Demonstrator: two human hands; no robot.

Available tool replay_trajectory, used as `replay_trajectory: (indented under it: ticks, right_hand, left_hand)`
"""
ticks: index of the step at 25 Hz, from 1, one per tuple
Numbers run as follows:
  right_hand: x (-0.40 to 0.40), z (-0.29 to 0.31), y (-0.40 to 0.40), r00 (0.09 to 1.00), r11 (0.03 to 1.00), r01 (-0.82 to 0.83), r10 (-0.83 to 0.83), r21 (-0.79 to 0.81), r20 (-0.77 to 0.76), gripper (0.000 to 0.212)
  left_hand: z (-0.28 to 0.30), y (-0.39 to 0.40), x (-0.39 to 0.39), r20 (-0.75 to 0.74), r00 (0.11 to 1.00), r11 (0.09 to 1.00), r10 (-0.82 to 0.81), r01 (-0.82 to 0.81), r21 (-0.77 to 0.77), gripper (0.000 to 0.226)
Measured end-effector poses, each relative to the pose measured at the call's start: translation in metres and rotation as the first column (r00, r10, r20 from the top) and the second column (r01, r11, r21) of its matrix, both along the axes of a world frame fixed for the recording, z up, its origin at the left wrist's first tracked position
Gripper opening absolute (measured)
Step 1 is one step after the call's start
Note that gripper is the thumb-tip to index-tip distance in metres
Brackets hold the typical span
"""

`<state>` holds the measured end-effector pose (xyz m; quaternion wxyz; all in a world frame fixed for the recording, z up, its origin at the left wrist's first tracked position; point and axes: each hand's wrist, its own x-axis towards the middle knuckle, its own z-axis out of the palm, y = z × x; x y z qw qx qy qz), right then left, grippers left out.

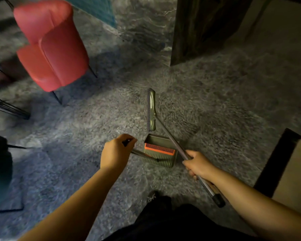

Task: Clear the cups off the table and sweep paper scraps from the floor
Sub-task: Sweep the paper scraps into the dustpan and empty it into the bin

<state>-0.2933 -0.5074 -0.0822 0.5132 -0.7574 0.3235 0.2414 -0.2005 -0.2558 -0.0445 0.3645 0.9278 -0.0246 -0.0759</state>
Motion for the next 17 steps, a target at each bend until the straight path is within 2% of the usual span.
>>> replay_trajectory:
  ticks: [6,11,13,17]
  right_hand:
    - [0.156,0.008,-0.01,1.0,1.0,-0.005,0.005,0.025,0.018,0.029]
    - [0.299,0.006,-0.04,0.998,0.999,-0.046,0.045,0.03,0.043,0.021]
    - [0.361,0.006,-0.055,0.996,0.997,-0.071,0.069,0.039,0.058,0.023]
    - [0.487,0.008,-0.083,0.988,0.99,-0.138,0.135,0.034,0.077,0.041]
  left_hand:
    - [0.011,-0.015,0.151,0.03,0.999,1.0,0.031,-0.031,0.002,0.008]
    - [0.0,-0.038,0.275,0.036,0.987,0.988,0.154,-0.154,-0.012,0.006]
    - [-0.003,-0.051,0.329,0.042,0.981,0.982,0.19,-0.189,-0.032,0.005]
    - [0.007,-0.075,0.442,0.071,0.964,0.966,0.258,-0.254,-0.054,0.033]
